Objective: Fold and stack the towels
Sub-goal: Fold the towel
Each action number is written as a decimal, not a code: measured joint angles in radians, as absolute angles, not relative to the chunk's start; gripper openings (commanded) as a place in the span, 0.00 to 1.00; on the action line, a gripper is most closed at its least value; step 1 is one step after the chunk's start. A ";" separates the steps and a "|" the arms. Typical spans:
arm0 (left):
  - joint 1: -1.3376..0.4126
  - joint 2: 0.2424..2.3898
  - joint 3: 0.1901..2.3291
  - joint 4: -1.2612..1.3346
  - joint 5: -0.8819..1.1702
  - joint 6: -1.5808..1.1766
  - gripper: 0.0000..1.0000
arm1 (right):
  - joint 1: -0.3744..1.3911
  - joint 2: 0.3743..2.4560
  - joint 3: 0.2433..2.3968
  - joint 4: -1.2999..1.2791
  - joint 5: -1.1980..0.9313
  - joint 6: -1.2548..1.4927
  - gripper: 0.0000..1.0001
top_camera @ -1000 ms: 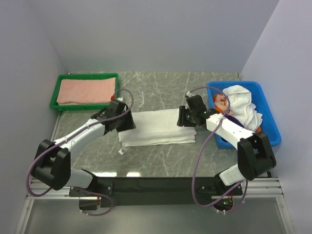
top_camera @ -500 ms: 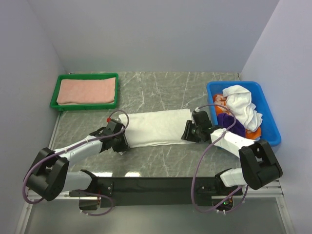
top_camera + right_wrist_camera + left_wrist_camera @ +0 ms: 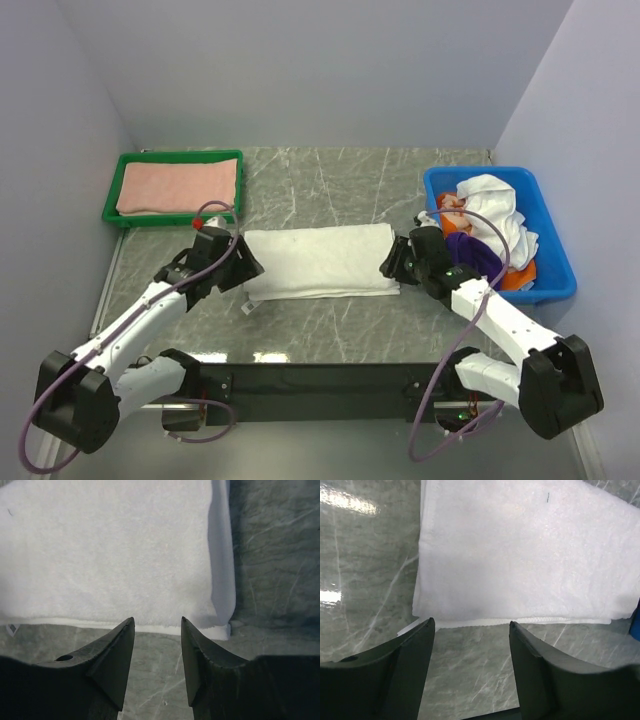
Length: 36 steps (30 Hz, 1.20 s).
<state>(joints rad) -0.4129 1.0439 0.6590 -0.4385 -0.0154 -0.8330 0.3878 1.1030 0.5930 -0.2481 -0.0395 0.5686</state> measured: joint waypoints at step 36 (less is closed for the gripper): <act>-0.394 1.222 0.676 -0.440 -0.075 -0.813 0.05 | 0.338 1.223 0.611 -0.307 0.105 0.603 0.00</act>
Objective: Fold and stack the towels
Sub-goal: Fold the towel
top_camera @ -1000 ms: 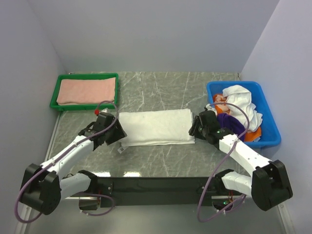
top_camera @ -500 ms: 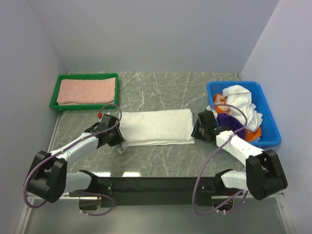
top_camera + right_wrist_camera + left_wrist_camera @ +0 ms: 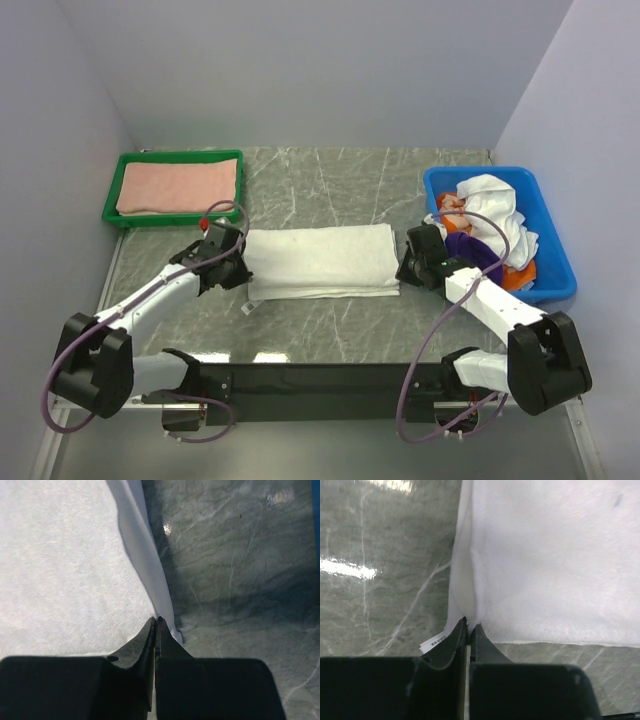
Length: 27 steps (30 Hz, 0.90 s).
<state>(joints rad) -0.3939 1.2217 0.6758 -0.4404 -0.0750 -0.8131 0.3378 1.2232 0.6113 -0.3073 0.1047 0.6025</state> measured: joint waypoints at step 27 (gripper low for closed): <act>-0.411 1.187 0.496 -0.321 0.093 -0.896 0.01 | 0.319 1.226 0.593 -0.348 0.108 0.635 0.00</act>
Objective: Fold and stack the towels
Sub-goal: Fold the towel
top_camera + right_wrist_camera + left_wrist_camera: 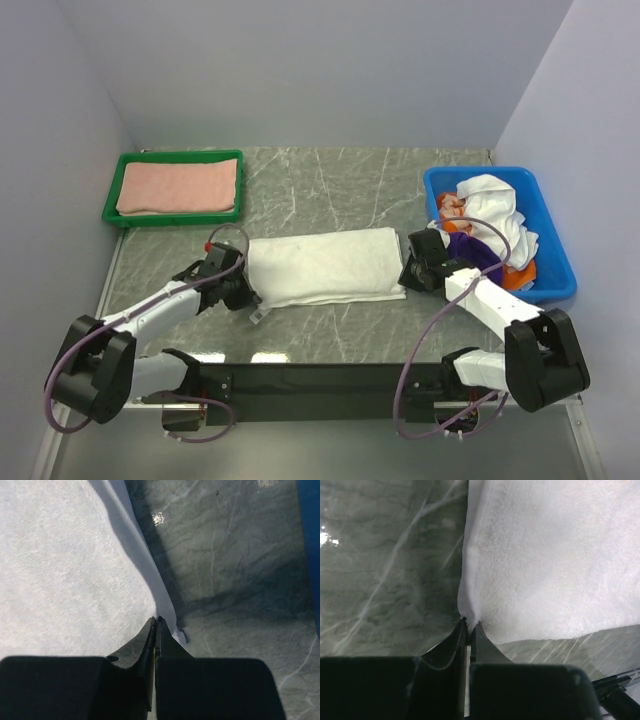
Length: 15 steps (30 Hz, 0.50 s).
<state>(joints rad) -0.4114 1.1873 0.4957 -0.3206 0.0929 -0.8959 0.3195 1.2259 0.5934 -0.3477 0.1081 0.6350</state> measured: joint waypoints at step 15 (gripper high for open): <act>-0.263 1.401 0.782 -0.421 0.071 -0.764 0.01 | 0.308 1.288 0.620 -0.310 0.089 0.634 0.00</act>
